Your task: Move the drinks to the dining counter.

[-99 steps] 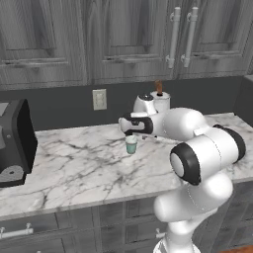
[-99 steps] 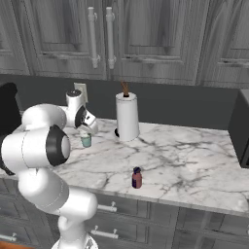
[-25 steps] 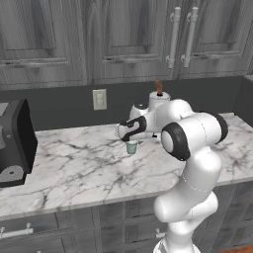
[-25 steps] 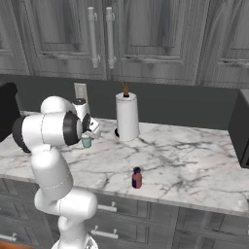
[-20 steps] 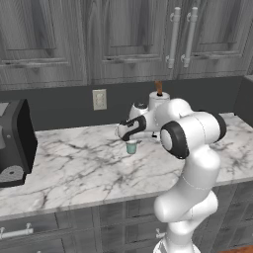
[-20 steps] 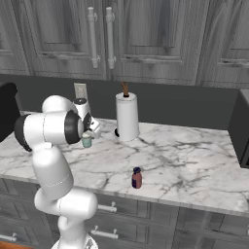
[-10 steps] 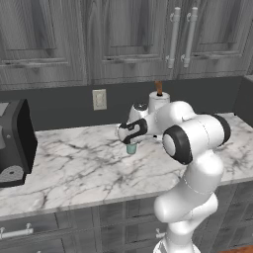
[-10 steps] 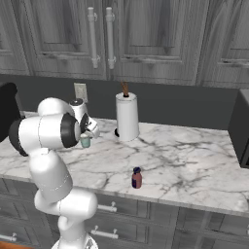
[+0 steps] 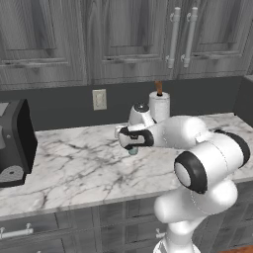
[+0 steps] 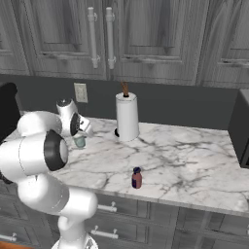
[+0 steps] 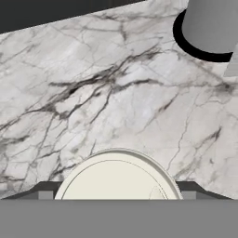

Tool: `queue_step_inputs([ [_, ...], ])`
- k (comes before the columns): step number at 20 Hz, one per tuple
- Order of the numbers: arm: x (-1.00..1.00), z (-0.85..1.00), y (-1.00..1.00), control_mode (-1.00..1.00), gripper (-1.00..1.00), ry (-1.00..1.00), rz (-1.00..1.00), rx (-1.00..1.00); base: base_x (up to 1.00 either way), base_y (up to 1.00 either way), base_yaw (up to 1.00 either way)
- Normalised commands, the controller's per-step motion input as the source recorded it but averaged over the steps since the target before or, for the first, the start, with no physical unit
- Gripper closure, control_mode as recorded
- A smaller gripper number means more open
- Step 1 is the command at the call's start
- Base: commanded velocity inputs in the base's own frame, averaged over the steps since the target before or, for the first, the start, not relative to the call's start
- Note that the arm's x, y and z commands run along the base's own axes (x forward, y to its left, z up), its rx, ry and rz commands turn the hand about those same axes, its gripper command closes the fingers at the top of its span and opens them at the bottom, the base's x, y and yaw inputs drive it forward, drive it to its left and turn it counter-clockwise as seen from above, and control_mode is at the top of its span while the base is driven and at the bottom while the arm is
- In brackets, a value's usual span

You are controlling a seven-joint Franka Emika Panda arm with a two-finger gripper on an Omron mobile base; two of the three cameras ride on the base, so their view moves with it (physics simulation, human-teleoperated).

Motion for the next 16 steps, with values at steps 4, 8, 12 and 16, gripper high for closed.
queue_step_inputs([
  [4, -0.53, 0.82, 0.00, -1.00, 1.00, 0.04, 0.13, -0.03, 0.00, 0.00, 0.00],
  [8, -0.61, 0.66, -0.04, -1.00, 1.00, 0.08, 0.12, 0.00, 0.00, 0.00, 0.00],
  [12, -0.92, 0.22, -0.29, -1.00, 1.00, -0.04, 0.07, 0.00, 0.00, 0.00, 0.00],
  [16, -0.90, 0.15, -0.30, -1.00, 1.00, -0.13, 0.05, 0.00, 0.00, 0.00, 0.00],
])
